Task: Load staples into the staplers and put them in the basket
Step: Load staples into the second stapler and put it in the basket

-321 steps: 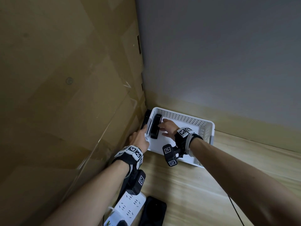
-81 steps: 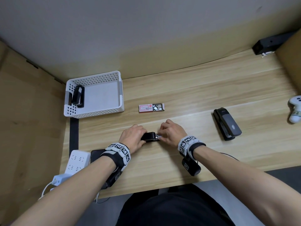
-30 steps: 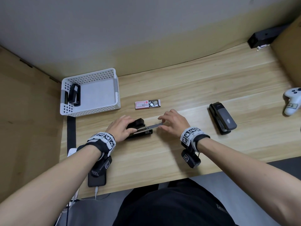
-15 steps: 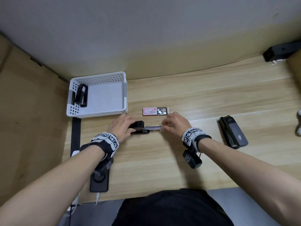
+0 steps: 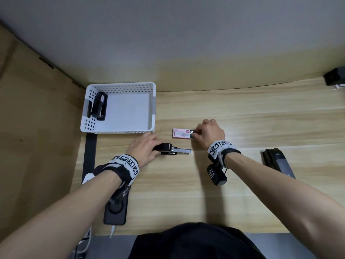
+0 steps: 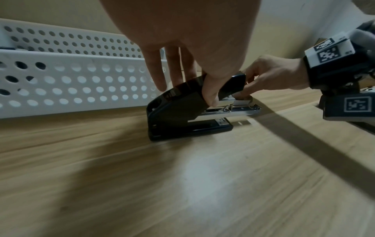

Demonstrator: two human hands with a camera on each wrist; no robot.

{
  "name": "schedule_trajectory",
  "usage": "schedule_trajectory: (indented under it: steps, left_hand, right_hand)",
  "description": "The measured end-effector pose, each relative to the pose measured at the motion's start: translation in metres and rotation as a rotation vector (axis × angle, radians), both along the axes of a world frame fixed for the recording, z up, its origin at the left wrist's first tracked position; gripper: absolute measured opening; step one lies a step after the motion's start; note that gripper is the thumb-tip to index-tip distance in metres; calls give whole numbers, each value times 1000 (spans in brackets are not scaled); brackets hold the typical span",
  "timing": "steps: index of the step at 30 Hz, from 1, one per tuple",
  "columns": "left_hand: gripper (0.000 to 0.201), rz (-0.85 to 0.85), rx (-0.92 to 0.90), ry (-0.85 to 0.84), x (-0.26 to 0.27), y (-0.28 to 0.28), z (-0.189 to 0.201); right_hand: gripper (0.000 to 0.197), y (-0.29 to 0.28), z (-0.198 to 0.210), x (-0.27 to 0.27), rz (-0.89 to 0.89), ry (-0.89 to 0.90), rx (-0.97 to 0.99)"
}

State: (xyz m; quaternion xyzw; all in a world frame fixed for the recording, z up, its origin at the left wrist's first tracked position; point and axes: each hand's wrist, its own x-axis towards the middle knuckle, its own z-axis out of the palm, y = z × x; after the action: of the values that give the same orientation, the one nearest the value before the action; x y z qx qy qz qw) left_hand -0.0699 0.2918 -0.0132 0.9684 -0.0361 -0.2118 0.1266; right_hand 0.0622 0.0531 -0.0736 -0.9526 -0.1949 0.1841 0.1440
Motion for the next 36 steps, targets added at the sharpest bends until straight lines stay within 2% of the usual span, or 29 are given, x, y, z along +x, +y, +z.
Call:
schedule_trajectory:
  steps: [5,14,26,29,32,36]
  left_hand:
    - [36,20,-9,3,-2,0,-1]
    - [36,52,6,22,-2,-4,2]
    - [38,115,36,60,-6,-13,5]
    - [39,130,54,60,-9,-16,5]
    - [42,159,49,69,-9,-17,4]
    - [38,177,27,66,-6,-17,5]
  right_hand:
    - [18,4,-2,1,-13,65,18]
    - [7,-1,0,-1,27,45,8]
    - [17,-8,2,-1,87,-12,-92]
    - [14,-6,4,-1,85,4,-97]
    - [9,-6,7,-4,42,28,-38]
    - [8,-10,15,-8,-66,104,208]
